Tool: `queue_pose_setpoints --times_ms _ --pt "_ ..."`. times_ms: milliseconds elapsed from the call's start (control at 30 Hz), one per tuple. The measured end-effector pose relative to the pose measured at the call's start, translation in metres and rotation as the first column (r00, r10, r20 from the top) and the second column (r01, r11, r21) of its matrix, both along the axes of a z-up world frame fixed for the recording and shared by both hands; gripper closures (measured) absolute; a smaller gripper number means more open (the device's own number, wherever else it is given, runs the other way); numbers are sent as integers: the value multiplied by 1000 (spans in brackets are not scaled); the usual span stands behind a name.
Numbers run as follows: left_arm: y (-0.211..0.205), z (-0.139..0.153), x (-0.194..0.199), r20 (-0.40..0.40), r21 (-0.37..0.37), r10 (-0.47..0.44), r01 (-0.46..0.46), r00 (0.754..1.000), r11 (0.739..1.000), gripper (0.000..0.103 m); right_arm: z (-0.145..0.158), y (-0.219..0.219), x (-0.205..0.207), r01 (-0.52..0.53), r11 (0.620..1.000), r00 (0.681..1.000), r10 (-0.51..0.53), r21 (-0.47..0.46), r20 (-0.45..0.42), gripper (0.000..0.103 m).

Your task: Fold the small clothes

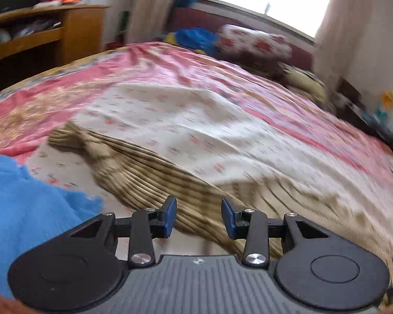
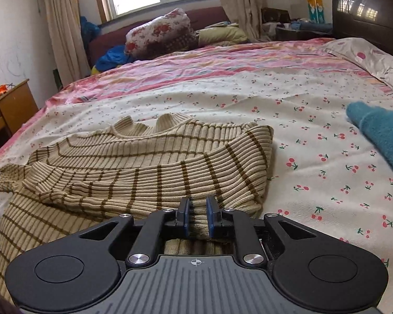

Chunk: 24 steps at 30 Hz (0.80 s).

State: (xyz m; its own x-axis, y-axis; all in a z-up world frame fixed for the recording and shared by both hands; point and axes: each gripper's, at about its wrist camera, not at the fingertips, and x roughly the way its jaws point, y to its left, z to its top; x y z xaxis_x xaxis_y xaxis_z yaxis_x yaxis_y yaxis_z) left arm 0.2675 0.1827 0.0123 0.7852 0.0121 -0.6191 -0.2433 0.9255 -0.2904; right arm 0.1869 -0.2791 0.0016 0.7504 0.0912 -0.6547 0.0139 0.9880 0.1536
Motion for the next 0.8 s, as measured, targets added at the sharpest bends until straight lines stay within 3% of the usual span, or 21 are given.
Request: queue_pose_setpoints --times_ms 200,433,567,700,800 --pt "51 -13 15 -36 -109 185 -188 982 976 59 -1 0 2 -9 1000 1000 9 20 1 83" --pt "83 -32 29 -93 -175 313 -325 945 929 59 -2 1 2 -12 999 1000 12 36 -2 82" --pt "93 -41 44 -124 -161 365 -381 923 910 57 -3 4 2 -19 999 1000 19 33 -1 82" --pt "99 -52 55 -144 -190 402 -423 905 886 49 -4 6 2 -27 999 1000 27 32 -1 82" --pt "97 -52 62 -133 -162 403 -421 906 893 49 -4 7 2 -29 999 1000 29 30 1 82"
